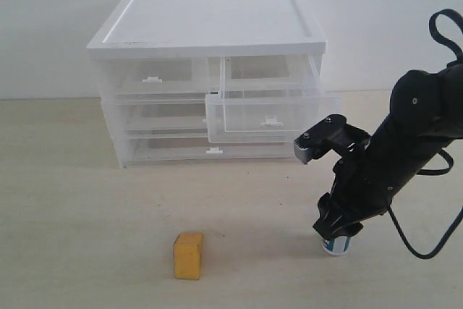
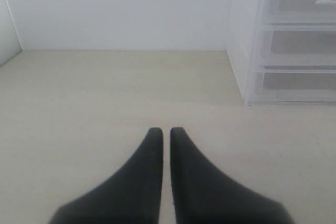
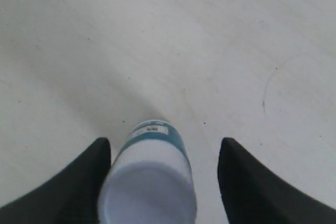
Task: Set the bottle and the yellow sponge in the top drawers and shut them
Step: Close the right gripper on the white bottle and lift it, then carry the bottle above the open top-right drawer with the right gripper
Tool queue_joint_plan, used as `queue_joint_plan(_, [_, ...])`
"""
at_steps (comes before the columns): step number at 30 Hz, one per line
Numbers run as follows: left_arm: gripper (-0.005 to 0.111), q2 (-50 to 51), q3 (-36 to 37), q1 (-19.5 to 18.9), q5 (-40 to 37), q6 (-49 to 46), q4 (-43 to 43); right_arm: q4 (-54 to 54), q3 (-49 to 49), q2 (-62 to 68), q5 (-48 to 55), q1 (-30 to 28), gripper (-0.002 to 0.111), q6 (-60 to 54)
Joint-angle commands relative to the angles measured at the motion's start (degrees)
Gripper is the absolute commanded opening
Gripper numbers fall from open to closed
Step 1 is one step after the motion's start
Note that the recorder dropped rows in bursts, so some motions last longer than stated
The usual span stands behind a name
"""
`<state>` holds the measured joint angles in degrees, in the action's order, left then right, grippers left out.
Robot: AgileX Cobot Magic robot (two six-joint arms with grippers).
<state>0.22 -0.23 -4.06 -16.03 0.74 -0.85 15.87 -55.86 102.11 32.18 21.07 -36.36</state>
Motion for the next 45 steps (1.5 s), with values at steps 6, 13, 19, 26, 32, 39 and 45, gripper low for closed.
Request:
queue_joint_plan(6, [0.004,-0.22,0.23,-0.2,0.09,-0.18,0.23,-1.04,0.29,0.0,1.18,-0.46,0.0,-0.63])
queue_joint_plan(13, [0.004,-0.22,0.23,-0.2,0.09,-0.18,0.23,-1.06,0.29,-2.33,2.59,-0.46,0.0,-0.63])
queue_joint_plan(19, [0.004,-0.22,0.23,-0.2,0.09,-0.18,0.23,-0.69,0.29,-7.74,7.29,-0.46,0.0,-4.93])
queue_joint_plan(26, [0.004,-0.22,0.23,-0.2,0.09,-0.18,0.23,7.61,0.29,-15.05,15.06,-0.55,0.0,-21.96])
queue_joint_plan(32, [0.004,-0.22,0.23,-0.2,0.09,-0.18,0.23,14.82,0.04,-20.97,17.74,-0.55,0.0,-36.16])
queue_joint_plan(39, [0.004,-0.22,0.23,-0.2,0.2,-0.18,0.23,25.31,-4.31,-22.62,20.18,-0.55,0.0,-46.19])
queue_joint_plan(45, [0.004,-0.22,0.23,-0.2,0.2,-0.18,0.23,36.05,-7.98,-22.62,20.41,-0.55,0.0,-55.09])
